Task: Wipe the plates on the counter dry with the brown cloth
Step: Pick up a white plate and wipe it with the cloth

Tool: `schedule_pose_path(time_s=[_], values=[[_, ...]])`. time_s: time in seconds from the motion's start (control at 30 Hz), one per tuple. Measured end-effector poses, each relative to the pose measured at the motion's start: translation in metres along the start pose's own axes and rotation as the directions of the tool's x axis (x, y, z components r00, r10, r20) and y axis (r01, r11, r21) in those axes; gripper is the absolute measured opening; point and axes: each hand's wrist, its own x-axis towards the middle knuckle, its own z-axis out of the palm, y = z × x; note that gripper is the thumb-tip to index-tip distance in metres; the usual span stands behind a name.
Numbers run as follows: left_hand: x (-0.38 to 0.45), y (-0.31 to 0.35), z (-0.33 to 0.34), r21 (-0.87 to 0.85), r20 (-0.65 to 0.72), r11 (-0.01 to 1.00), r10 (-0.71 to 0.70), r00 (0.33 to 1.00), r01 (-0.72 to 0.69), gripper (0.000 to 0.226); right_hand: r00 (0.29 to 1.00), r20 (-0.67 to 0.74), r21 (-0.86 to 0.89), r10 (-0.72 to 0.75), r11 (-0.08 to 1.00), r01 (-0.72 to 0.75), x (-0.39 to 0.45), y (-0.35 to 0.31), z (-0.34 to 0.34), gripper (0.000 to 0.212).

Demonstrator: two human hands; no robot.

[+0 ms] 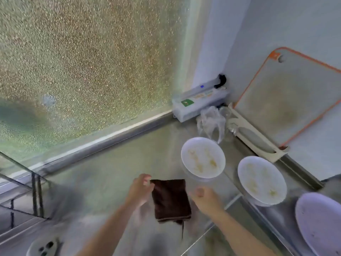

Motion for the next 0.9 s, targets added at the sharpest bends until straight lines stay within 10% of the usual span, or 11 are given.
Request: schedule_pose_path(time_s=[0.23,0.4,0.7,0.9], values=[[0.031,-0.016,0.017,0.138,-0.024,0.989,0.063,0.998,-0.059,0.051,0.989,-0.044,0.13,0.143,0.982,-0.136,0.05,-0.012,0.064,0.072],[0.028,-0.002,0.014,0.061,0.03,0.996,0.056,0.998,-0.058,0.033,0.987,0.141,0.14,0.073,0.986,-0.093,0.047,-0.017,0.07,0.017],[0.035,0.086,0.022,-0.34,0.126,0.932,0.177,0.976,-0.125,0.02,0.97,0.092,0.381,-0.225,0.908,0.174,0.016,-0.029,-0.029,0.02],[0.078,0.115,0.078,-0.377,0.054,0.919,-0.107,0.993,0.119,0.041,0.996,-0.035,0.672,-0.086,0.736,0.087,0.012,0.004,-0.107,0.029]])
